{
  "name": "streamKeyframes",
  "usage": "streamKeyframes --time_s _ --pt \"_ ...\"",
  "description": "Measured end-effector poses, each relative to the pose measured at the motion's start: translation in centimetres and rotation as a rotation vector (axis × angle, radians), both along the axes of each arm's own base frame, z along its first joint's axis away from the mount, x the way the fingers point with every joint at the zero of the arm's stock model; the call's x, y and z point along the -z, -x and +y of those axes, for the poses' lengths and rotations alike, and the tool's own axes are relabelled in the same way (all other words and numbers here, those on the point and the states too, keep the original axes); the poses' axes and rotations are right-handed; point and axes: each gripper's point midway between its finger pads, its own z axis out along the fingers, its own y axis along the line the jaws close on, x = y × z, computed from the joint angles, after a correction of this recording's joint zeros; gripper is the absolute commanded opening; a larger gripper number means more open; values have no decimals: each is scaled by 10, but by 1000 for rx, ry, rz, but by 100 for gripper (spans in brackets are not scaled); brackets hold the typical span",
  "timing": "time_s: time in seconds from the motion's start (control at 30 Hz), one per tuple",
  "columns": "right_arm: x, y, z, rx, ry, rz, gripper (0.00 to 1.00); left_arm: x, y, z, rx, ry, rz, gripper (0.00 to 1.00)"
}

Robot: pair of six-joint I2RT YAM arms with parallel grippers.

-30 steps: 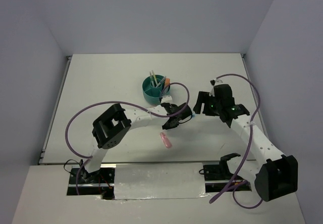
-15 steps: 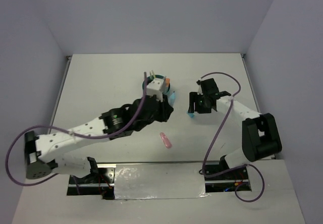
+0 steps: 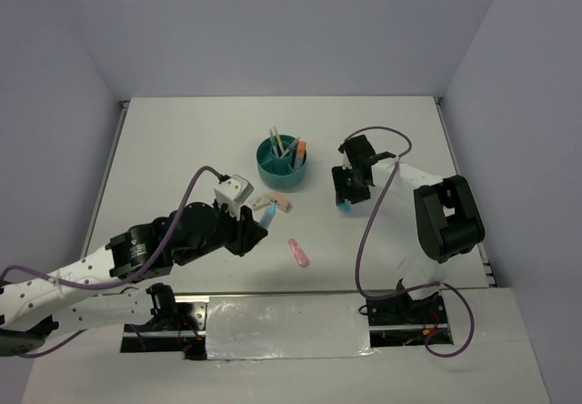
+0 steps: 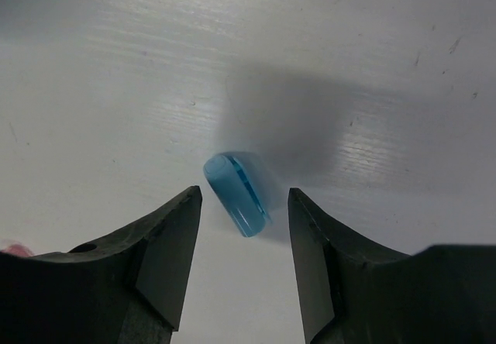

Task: Sort the stationery into containers
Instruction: Pick up the pen from the center of the board, then close the pen cap on the pen.

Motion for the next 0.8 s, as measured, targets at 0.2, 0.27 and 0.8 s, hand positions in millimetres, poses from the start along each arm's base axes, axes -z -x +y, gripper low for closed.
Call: streamKeyframes --time_s 0.2,0.27,0.8 --pt "10 9 8 -41 12 36 41 9 4 2 14 -8 11 0" --pt "13 10 9 -45 12 41 39 18 5 2 20 -25 23 0" --pt "-16 5 50 -16 -236 -26 0 75 9 -9 18 -13 91 0"
